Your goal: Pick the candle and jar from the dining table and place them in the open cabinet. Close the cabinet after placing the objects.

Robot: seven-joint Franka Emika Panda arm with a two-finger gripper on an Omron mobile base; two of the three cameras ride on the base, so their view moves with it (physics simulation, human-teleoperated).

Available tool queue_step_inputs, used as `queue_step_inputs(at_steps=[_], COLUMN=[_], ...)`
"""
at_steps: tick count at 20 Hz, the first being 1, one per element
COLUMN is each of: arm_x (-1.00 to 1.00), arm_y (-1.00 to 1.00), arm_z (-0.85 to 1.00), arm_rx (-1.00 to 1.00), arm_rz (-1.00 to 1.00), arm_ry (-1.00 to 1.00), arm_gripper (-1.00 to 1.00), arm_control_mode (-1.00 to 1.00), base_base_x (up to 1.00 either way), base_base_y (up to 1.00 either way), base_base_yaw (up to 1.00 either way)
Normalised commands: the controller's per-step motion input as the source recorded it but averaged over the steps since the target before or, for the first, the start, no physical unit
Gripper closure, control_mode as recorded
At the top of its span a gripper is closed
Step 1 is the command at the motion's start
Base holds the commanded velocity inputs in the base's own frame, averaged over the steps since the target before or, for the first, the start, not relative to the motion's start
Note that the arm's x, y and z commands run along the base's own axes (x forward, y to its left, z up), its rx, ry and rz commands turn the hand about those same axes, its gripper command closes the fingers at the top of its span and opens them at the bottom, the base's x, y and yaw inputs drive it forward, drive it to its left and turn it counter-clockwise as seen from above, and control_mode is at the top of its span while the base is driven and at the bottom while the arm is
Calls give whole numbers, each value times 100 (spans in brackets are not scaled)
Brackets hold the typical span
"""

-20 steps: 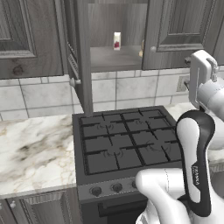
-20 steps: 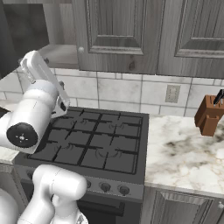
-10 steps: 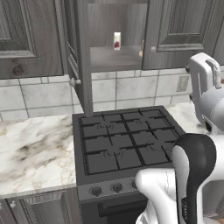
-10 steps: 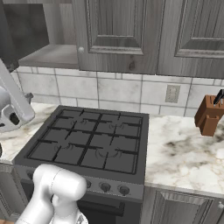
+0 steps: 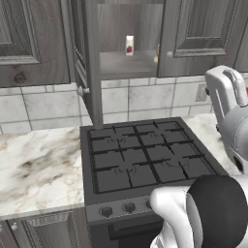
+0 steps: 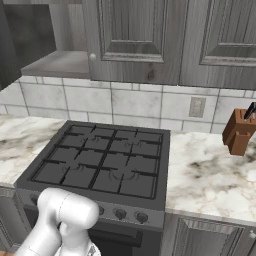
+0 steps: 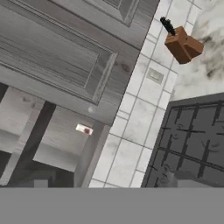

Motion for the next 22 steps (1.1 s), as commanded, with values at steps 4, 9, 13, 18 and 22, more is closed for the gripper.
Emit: queue_step_inputs(at_steps=[4, 9, 13, 18, 22], arm_x=[-30, -4, 0, 17, 12], arm_y=[53, 72, 73, 62, 58], arm_z=[-3, -25, -26, -31, -26], arm_rx=[-7, -11, -8, -6, -5], arm_rz=[-7, -4, -3, -3, -3], arm_ry=[14, 1, 0, 0, -1], arm_gripper=[-100, -100, -100, -100, -100], arm_control_mode=[-100, -100, -100, -100, -100], base_base_x=[0, 0, 0, 0, 0], base_base_y=[0, 0, 0, 0, 0], base_base_yaw=[0, 0, 0, 0, 0])
